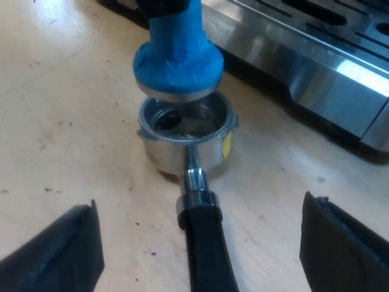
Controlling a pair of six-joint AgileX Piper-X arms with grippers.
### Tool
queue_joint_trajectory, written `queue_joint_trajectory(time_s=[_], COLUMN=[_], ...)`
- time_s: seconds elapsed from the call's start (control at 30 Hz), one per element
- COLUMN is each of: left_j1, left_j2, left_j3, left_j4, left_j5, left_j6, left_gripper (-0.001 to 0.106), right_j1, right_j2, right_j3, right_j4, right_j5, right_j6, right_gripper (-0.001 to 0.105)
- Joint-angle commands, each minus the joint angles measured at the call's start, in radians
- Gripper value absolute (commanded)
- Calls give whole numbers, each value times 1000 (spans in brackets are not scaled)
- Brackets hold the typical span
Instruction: Grind coffee beans and then tamp
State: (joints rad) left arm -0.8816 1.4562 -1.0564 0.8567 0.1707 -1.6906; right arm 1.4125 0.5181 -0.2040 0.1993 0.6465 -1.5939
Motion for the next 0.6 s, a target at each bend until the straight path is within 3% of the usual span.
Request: queue_joint_trajectory(time_s=[0.03,0.6], left_j1=[5,9], left_j2=[12,31], left_j3=[-6,7], left_j4=[-16,-48], left_j5=[-7,22], left_j6=[-2,-2], left_gripper=[0,0], right_j1=[2,2], right_j2=[-6,-6], right_j3=[-1,-1], right_j4=[-8,-8], right_j5=[9,9], right_j6=[1,1], right_gripper=[70,70])
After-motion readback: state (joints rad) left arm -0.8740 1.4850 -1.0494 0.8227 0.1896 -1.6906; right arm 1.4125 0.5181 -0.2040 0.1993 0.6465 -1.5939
